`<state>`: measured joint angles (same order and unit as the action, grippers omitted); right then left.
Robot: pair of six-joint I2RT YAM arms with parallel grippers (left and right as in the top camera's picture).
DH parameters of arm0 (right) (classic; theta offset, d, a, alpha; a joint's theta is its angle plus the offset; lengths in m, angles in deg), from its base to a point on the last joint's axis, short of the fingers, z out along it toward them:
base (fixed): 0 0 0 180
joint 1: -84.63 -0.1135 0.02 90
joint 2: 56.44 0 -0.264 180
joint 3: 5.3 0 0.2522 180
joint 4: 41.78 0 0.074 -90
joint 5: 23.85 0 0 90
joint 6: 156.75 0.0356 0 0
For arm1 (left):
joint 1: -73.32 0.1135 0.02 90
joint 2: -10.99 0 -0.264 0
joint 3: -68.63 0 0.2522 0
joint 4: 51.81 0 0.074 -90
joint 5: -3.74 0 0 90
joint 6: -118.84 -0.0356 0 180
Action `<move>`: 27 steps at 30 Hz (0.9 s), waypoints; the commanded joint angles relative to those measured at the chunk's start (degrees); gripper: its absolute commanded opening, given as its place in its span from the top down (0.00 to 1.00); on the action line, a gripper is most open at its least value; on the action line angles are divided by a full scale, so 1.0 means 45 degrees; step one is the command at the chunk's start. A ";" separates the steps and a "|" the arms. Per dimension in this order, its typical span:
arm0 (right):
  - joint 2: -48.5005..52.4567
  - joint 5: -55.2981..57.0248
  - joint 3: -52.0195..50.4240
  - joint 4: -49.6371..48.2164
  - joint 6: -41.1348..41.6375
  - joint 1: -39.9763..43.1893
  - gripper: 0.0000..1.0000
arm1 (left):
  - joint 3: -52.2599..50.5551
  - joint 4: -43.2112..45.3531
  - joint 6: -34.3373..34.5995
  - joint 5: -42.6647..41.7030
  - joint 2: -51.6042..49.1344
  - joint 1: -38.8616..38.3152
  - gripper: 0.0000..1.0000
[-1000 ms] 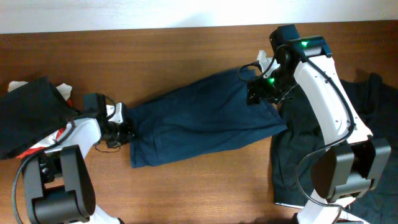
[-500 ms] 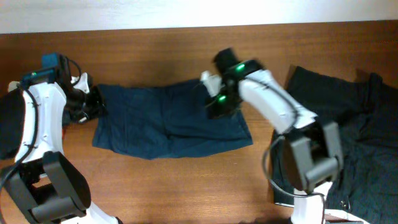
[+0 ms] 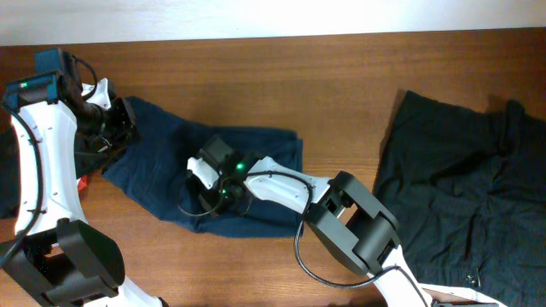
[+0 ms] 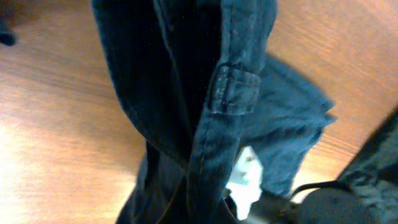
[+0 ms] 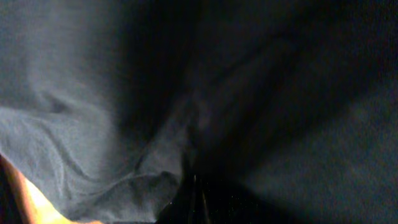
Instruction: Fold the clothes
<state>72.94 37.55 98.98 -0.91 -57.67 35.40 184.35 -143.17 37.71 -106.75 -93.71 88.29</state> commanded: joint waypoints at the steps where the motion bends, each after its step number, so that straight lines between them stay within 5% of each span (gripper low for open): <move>1: 0.0257 -0.0068 0.0175 0.0257 0.0199 -0.0019 0.93 | 0.0359 0.0228 0.0189 -0.1161 0.0010 -0.0073 1.00; 13: -0.0996 0.3915 0.2773 0.8655 -0.1302 0.4561 0.89 | 0.0355 0.0175 0.0102 -0.0787 0.0005 -0.0073 1.00; 27: -0.0952 0.4070 -0.0607 0.7446 -0.1282 0.5518 0.89 | 0.0185 0.0204 0.0209 -0.0835 -0.0049 -0.3361 0.99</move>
<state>68.31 55.21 98.41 32.99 -62.94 61.14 184.37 -142.50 37.90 -109.37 -93.71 78.30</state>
